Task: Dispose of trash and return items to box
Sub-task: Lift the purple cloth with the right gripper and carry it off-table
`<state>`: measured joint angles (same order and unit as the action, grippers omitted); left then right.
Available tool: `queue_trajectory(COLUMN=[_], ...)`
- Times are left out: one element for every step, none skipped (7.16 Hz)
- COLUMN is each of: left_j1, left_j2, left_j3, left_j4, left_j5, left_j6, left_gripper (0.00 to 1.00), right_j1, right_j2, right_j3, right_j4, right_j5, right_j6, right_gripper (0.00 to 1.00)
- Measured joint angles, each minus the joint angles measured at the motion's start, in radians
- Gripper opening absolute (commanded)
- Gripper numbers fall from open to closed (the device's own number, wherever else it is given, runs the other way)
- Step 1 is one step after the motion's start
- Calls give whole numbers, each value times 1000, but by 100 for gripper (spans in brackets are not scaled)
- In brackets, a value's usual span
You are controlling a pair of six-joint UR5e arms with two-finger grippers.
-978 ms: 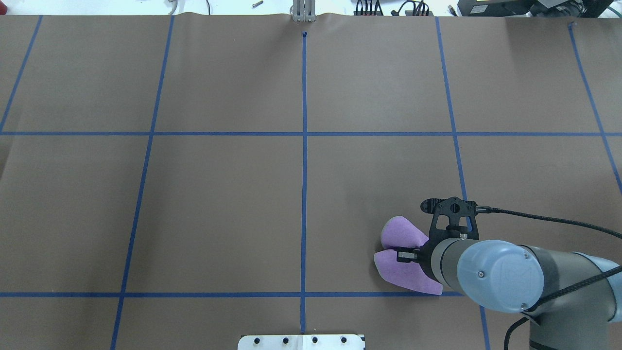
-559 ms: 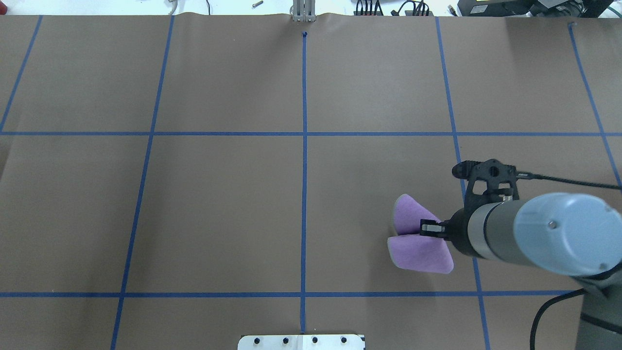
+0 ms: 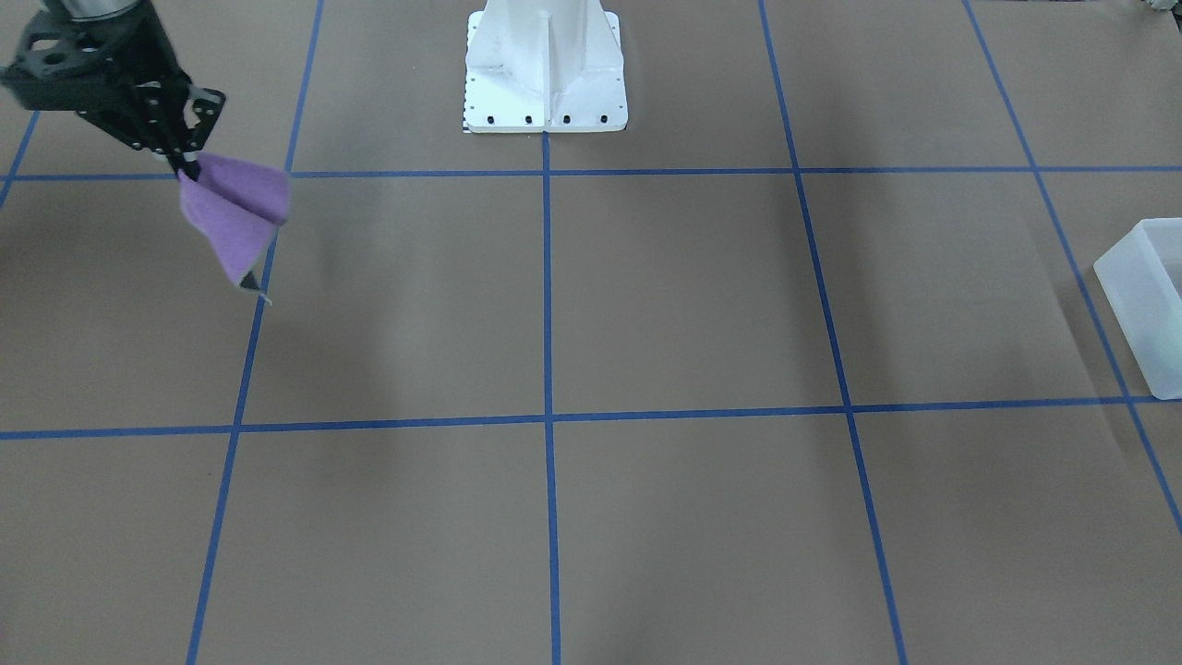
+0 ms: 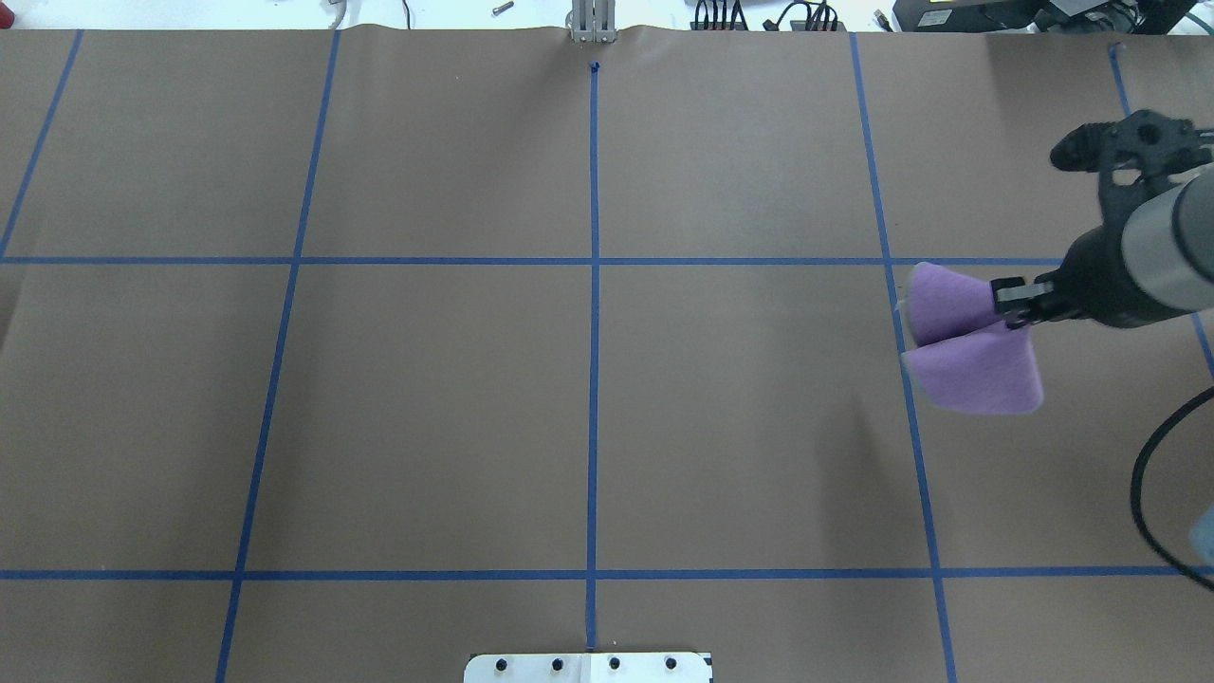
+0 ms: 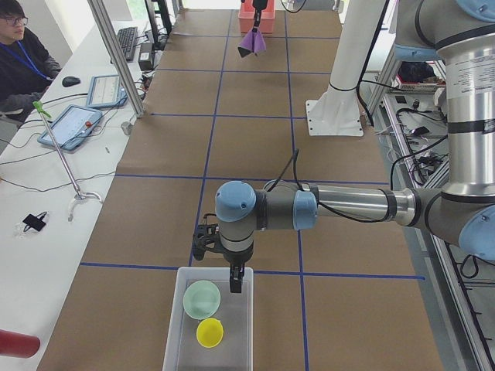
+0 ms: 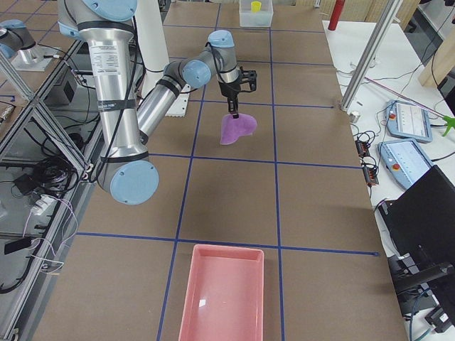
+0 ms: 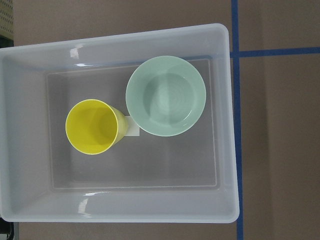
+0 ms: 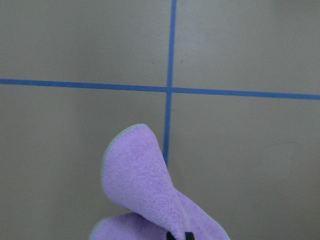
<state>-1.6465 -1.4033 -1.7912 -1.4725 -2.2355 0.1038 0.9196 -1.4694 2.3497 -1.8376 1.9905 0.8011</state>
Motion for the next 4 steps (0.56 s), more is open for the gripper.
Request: queue_trajectory(left_j1=[0, 0, 0, 0], left_j2=[8, 16, 23, 30], left_j3=[1, 1, 1, 1], left_j4=[0, -1, -2, -4], left_j5=[-1, -1, -1, -2], left_j6=[1, 1, 2, 3], left_gripper=[98, 98, 98, 98], right_j1=[132, 268, 390, 498], right_j2=[-37, -81, -118, -147], right_j3=[-36, -84, -139, -200], right_j4=[-14, -19, -20, -20], right_j5=[73, 146, 208, 252], right_j6=[-187, -386, -566, -739], right_gripper=[0, 0, 0, 0])
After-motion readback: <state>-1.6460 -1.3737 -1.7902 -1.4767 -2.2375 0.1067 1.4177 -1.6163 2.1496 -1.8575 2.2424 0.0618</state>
